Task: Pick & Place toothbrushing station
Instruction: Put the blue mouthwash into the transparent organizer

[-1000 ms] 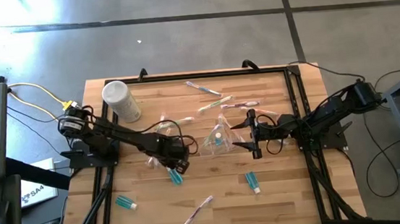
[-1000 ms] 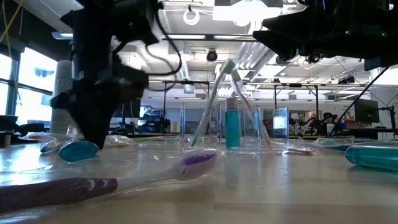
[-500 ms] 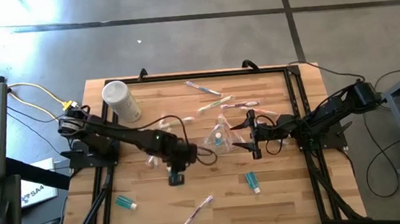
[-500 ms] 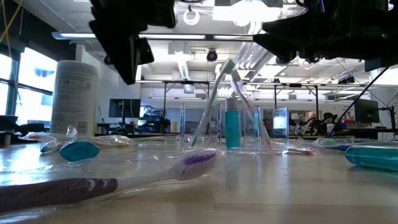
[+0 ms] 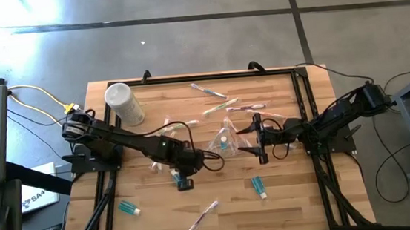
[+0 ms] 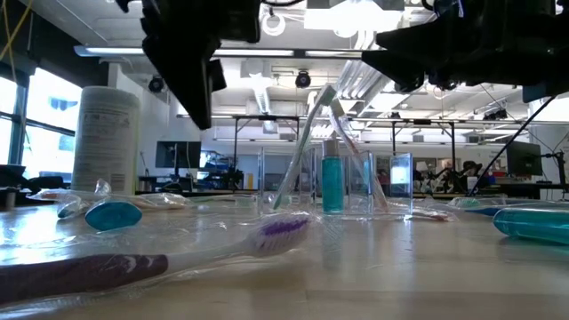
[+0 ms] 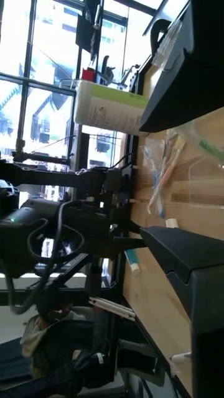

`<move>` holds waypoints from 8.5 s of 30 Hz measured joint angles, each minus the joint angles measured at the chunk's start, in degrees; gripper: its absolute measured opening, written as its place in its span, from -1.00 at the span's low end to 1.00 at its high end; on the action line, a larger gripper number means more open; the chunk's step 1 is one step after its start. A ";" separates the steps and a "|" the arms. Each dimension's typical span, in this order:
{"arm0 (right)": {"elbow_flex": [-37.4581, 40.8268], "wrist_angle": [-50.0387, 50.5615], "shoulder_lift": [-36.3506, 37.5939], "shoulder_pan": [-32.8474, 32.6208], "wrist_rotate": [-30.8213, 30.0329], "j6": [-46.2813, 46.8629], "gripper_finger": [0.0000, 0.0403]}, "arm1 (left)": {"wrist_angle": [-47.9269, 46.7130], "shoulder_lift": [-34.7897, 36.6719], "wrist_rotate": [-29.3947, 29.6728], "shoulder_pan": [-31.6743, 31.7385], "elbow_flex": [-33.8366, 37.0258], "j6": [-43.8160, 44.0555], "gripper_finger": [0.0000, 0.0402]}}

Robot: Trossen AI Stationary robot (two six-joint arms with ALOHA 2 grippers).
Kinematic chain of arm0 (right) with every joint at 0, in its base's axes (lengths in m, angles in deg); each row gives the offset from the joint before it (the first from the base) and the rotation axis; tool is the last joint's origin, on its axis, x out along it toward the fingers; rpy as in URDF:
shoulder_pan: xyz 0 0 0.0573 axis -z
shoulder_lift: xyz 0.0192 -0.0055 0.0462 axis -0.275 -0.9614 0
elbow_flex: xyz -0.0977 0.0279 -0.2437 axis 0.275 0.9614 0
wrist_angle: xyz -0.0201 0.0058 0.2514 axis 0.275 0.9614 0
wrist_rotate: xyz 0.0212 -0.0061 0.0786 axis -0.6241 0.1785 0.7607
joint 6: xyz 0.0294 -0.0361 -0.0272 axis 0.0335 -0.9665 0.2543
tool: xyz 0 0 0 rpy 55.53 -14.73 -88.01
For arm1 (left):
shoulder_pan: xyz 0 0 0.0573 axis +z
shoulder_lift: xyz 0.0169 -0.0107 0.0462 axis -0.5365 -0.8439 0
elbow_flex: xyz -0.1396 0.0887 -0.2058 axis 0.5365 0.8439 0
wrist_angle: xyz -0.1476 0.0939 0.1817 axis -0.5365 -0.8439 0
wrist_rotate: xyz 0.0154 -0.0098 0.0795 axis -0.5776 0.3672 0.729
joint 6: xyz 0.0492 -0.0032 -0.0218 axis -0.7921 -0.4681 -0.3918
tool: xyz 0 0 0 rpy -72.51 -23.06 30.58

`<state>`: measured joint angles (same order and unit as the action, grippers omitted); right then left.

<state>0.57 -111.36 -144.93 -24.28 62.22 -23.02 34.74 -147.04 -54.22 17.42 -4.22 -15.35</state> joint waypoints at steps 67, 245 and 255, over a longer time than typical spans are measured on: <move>0.00 0.79 0.00 0.00 0.15 0.01 0.26 | -0.25 -9.13 4.30 -8.62 8.58 -29.86 -0.01; -41.00 76.91 -4.77 -19.19 -63.03 -52.46 -0.55 | -8.02 21.39 38.80 -13.49 -5.44 9.15 0.21; -41.43 79.78 -10.97 -17.23 -64.42 -62.57 -0.55 | -8.08 18.08 37.14 -13.49 -5.44 9.38 0.21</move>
<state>-40.86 -31.58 -155.90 -41.51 -2.19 -85.59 26.66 -128.96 -17.09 3.93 -9.66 -5.97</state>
